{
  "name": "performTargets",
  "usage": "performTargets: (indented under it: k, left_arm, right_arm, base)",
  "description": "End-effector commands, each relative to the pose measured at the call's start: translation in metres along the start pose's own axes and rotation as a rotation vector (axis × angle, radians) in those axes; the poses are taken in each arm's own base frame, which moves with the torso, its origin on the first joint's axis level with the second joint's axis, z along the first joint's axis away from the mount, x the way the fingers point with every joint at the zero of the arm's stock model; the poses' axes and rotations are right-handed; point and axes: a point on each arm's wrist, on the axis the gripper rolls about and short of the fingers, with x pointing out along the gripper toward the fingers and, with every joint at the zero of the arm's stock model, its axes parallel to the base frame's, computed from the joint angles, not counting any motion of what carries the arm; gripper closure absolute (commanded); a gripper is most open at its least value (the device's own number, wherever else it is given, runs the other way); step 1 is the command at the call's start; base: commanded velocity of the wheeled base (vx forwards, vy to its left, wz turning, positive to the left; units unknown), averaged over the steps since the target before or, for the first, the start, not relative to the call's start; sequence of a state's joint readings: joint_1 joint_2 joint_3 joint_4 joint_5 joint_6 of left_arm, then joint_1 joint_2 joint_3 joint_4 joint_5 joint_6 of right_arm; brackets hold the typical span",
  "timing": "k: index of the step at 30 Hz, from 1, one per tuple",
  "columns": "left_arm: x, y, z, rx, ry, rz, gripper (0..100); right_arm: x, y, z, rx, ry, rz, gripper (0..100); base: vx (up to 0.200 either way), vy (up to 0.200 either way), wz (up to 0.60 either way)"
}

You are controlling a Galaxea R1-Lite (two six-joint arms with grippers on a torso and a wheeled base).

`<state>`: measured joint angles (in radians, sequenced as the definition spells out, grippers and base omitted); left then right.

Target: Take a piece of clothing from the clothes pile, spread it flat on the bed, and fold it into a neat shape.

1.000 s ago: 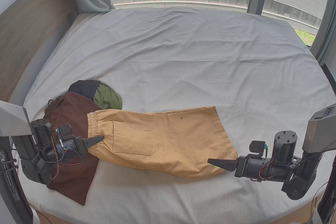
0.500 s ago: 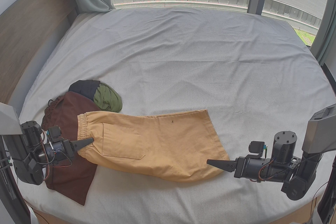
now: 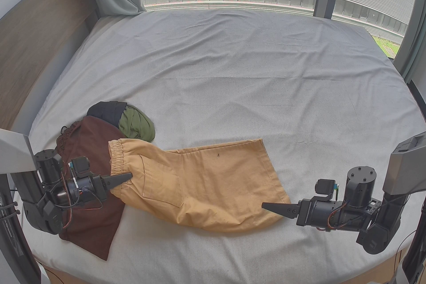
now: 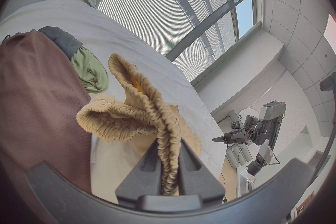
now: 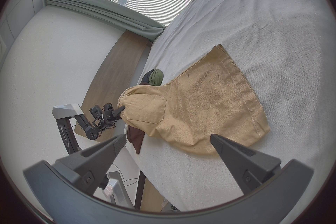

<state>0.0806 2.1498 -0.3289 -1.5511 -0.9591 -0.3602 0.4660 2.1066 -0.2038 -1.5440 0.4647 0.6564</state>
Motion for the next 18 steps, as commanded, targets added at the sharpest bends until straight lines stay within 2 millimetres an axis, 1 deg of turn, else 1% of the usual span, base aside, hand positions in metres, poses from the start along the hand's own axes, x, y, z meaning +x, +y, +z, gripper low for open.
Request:
performTargets:
  k: [1,10,13,18]
  left_arm:
    - [0.017,-0.009,0.0,0.009,0.013,-0.028,100]
    - [0.043,-0.024,0.0,0.004,0.022,-0.069,100]
    - [0.052,-0.029,0.004,0.001,0.016,-0.09,100]
    - [0.07,-0.041,0.005,-0.026,0.015,-0.118,100]
  right_arm:
    - [0.0,0.0,0.0,-0.001,-0.001,0.001,0]
    - [0.0,0.0,0.0,-0.001,-0.002,0.002,0]
    - [0.0,0.0,0.0,-0.001,-0.002,0.002,0]
    - [0.0,0.0,0.0,-0.001,-0.002,0.002,0]
  base:
    - [0.0,0.0,0.0]
    - [0.0,0.0,0.0]
    - [0.0,0.0,0.0]
    - [0.0,0.0,0.0]
